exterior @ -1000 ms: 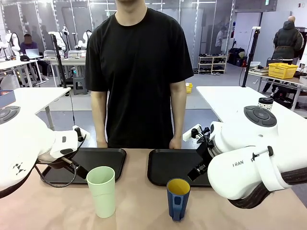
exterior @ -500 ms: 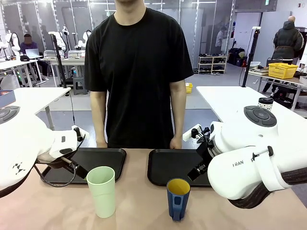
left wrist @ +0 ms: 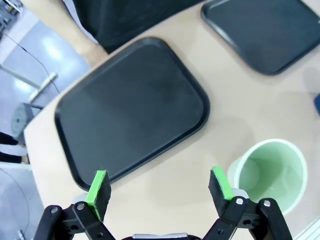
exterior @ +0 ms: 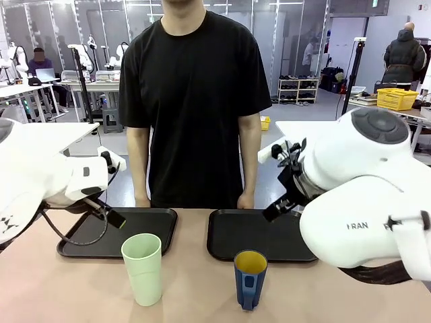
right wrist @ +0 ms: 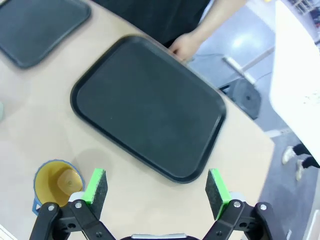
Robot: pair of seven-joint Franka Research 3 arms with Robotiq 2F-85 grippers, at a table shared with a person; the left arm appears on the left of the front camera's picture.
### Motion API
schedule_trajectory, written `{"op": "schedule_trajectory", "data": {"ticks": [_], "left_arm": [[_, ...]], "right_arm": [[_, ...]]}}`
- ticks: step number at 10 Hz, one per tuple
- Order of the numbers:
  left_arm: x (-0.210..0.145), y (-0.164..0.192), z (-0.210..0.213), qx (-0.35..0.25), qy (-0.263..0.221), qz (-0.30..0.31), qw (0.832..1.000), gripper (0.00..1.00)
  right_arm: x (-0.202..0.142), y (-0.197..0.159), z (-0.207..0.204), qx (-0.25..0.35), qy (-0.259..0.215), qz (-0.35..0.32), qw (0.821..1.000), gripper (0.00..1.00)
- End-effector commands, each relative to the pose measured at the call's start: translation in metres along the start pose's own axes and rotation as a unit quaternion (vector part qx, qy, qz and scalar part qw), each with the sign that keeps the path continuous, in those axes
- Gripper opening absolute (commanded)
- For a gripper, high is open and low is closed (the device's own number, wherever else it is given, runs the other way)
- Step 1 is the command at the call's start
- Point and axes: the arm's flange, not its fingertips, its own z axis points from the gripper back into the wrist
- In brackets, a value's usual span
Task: Sort and store the cups by type.
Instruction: Pick up the Reusable plastic cup.
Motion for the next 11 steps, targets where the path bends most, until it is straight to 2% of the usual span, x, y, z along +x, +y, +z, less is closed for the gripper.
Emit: {"op": "schedule_trajectory", "data": {"ticks": [1,3,4,5,9,10,11], "left_arm": [[-0.002,-0.014,0.017,0.028,-0.003,0.006,1.000,1.00],[-0.004,-0.017,0.022,0.029,-0.014,-0.001,0.999,1.00],[-0.005,-0.016,0.024,0.031,-0.019,-0.004,0.999,1.00],[0.009,-0.011,0.026,0.013,-0.020,-0.006,1.000,1.00],[0.009,-0.010,0.027,0.011,-0.021,-0.005,1.000,1.00],[0.011,0.004,0.019,0.015,-0.001,-0.002,1.000,1.00],[0.009,0.028,0.014,0.043,-0.009,0.021,0.999,1.00]], "right_arm": [[0.004,0.020,0.015,-0.044,0.001,-0.012,0.999,1.00],[0.003,0.025,0.019,-0.053,-0.008,-0.015,0.998,1.00],[0.002,0.026,0.019,-0.076,-0.011,-0.022,0.997,1.00],[0.006,0.018,0.029,-0.036,-0.010,-0.002,0.999,1.00],[0.006,0.020,0.029,-0.040,-0.011,-0.004,0.999,1.00],[0.006,0.000,0.025,-0.035,-0.014,-0.015,0.999,1.00],[0.005,-0.024,0.020,-0.035,-0.011,-0.040,0.999,1.00]]}}
